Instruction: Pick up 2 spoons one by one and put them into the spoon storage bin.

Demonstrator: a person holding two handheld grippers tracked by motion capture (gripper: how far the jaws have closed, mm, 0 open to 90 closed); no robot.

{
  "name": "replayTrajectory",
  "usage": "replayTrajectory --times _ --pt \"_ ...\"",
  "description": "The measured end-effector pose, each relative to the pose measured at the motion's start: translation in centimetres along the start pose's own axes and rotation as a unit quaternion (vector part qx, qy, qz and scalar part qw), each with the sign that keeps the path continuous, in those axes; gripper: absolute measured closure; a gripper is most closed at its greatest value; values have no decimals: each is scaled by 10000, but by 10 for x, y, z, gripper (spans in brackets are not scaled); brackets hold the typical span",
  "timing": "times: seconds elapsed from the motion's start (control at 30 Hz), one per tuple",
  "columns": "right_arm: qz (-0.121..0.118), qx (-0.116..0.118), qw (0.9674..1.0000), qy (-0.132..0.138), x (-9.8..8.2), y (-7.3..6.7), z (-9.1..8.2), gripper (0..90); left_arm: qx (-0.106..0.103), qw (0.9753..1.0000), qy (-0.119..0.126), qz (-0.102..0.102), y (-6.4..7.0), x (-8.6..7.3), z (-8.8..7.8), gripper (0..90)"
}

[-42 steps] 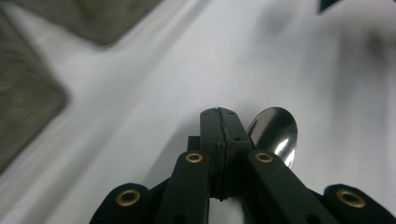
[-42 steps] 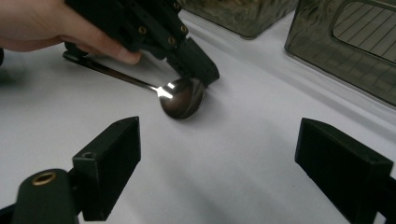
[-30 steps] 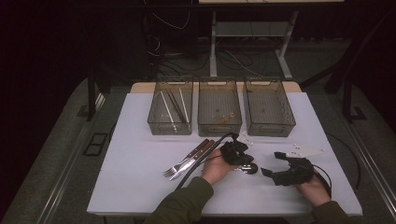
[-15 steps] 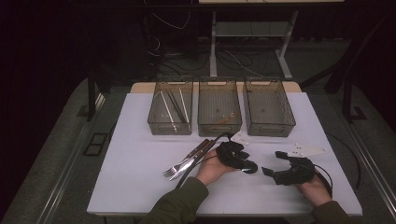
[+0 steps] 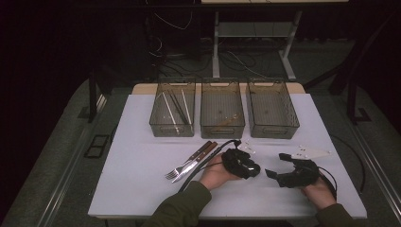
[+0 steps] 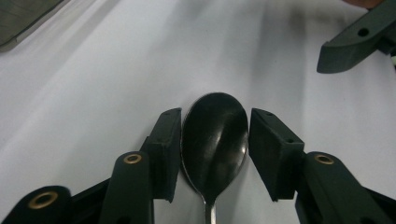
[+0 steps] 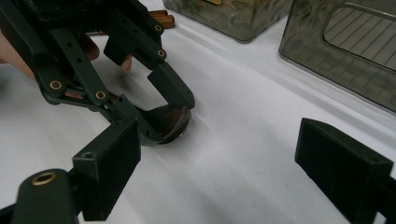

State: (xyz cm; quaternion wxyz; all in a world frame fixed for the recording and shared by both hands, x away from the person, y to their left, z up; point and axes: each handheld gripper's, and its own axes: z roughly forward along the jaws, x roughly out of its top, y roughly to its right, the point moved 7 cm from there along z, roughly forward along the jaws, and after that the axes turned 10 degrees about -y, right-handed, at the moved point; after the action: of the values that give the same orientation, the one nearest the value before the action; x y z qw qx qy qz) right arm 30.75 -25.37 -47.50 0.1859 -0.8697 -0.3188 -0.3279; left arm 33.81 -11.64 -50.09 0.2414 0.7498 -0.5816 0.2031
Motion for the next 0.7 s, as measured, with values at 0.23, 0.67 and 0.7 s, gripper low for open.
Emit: replayTrajectory --times 0.23,0.67,0.7 --pt "-2 -2 10000 -9 0 0 0 144 200 9996 -25 186 5 0 1 549" --pt "-3 -1 10000 -19 0 0 0 144 -41 10000 36 -46 -4 -3 -4 760" --pt "-1 -3 10000 -18 0 0 0 144 -55 10000 51 -45 -3 -3 -5 777"
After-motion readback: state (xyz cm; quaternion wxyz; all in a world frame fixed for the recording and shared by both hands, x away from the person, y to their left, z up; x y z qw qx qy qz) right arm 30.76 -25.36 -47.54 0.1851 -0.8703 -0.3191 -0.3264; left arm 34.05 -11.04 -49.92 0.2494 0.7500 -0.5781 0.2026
